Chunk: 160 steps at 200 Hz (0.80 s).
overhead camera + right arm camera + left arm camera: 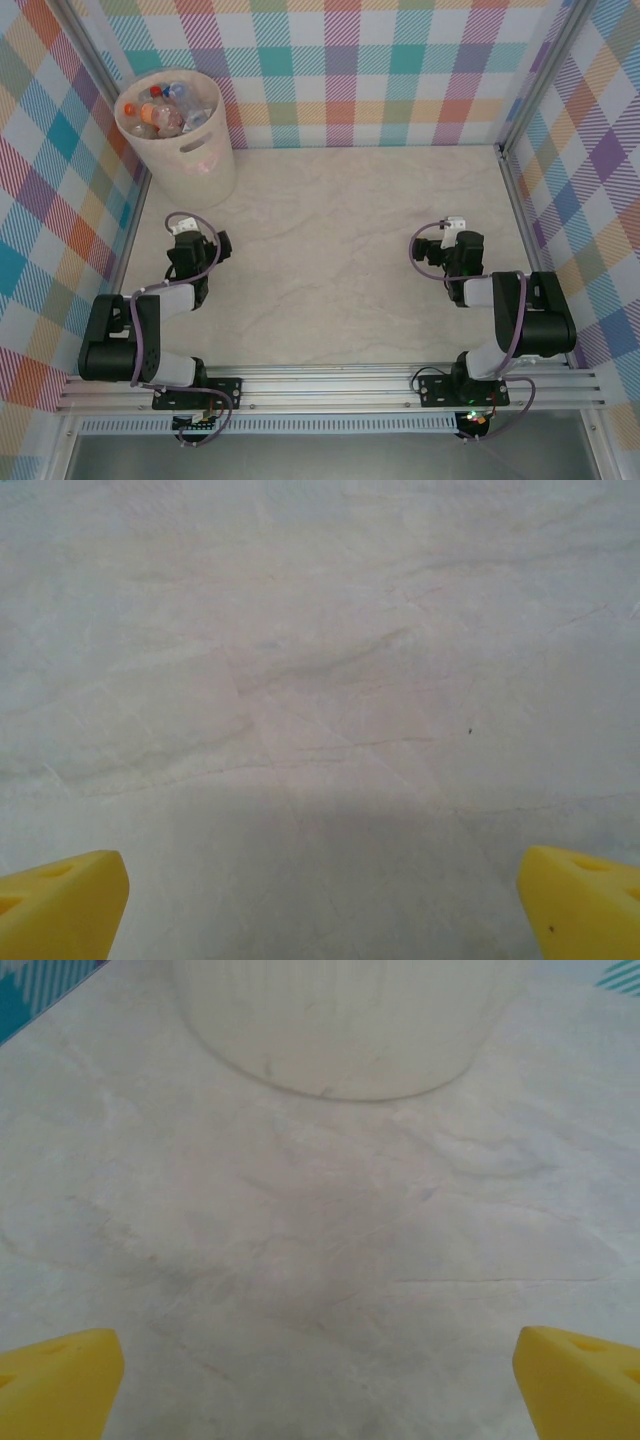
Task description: Put the plastic bottles in the bin
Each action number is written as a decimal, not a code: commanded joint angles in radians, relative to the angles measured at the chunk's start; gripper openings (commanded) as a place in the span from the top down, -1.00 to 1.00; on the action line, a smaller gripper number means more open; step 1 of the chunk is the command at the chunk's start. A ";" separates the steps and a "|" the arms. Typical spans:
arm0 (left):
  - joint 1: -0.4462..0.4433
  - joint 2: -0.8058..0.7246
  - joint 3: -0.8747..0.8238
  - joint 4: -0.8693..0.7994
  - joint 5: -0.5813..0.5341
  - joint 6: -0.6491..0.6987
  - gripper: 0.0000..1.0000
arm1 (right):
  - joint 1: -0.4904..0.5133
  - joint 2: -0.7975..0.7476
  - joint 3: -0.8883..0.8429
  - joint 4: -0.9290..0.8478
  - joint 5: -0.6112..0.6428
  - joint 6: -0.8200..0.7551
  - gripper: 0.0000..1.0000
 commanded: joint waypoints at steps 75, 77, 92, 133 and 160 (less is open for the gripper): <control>-0.090 0.148 -0.022 0.266 -0.123 0.105 -1.00 | -0.006 0.001 0.023 0.065 0.006 0.000 -0.99; -0.090 0.143 -0.020 0.254 -0.128 0.099 -0.99 | -0.006 0.001 0.024 0.064 0.006 0.000 -0.99; -0.093 0.141 -0.017 0.249 -0.137 0.099 -1.00 | -0.006 0.001 0.024 0.063 0.006 0.001 -0.99; -0.094 0.140 -0.018 0.251 -0.137 0.099 -0.99 | -0.006 0.001 0.025 0.062 0.006 0.000 -0.99; -0.094 0.140 -0.018 0.250 -0.137 0.100 -1.00 | -0.006 0.004 0.030 0.054 0.007 0.000 -0.99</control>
